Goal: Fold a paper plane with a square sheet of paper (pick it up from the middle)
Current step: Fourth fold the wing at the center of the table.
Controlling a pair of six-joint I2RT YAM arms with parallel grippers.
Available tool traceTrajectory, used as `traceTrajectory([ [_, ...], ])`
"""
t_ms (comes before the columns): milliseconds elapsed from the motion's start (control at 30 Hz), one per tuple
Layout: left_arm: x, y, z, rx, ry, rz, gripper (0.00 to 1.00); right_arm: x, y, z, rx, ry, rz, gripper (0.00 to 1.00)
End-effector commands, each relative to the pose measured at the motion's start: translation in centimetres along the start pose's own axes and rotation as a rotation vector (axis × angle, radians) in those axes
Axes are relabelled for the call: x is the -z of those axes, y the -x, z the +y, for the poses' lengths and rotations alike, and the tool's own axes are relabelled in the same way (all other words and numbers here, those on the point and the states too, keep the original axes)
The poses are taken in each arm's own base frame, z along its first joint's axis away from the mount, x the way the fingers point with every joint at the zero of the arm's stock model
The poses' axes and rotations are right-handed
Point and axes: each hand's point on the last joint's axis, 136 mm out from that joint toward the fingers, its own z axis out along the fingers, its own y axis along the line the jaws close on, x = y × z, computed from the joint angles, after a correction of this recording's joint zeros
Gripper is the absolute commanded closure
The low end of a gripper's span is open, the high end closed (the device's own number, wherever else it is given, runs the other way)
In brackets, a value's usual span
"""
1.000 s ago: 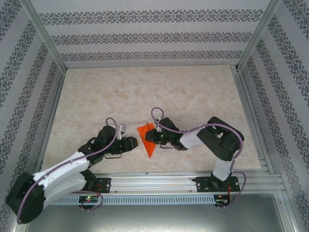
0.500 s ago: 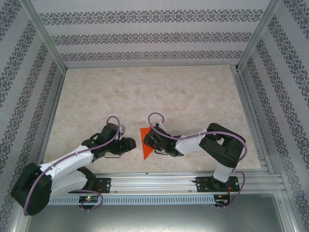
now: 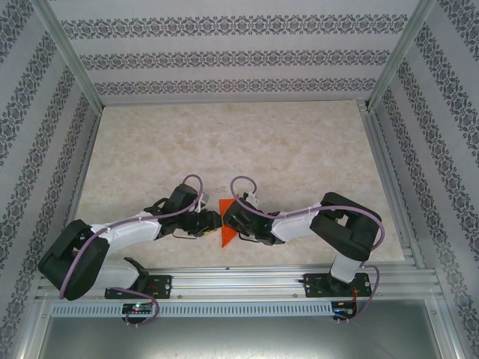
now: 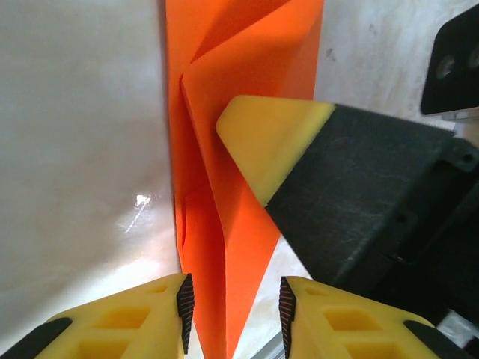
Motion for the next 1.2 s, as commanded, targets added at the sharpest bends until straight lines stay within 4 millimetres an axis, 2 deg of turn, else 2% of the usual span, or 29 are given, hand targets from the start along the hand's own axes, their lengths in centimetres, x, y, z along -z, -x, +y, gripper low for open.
traceTrajectory([
  [0,-0.7,-0.4,-0.5,-0.022,-0.011,0.024,0.64,0.2,-1.6,-7.3,0.03,-0.227,0.044,0.87],
  [367,-2.3,-1.2,0.4,-0.015,0.003,0.061,0.7,0.2,-1.6,-7.0,0.037,-0.207,0.054,0.87],
  [533,-2.9,-1.8,2.0,0.006,0.063,0.092,0.89,0.4,-1.5,-6.7,0.049,-0.194,0.056,0.85],
  [667,-3.2,-2.5,4.1,0.024,0.134,0.112,0.98,0.5,-1.3,-6.0,0.075,-0.168,0.075,0.84],
  [767,-3.4,-3.2,5.0,0.031,0.154,0.136,1.0,0.8,-1.0,-5.1,0.102,-0.132,0.091,0.84],
  [967,-3.2,-4.1,6.1,0.03,0.179,0.156,1.0,2.6,0.0,-1.3,0.202,-0.012,0.143,0.82],
  [1167,-3.1,-4.1,6.3,0.014,0.197,0.163,1.0,3.6,-0.3,0.9,0.269,0.082,0.236,0.83],
])
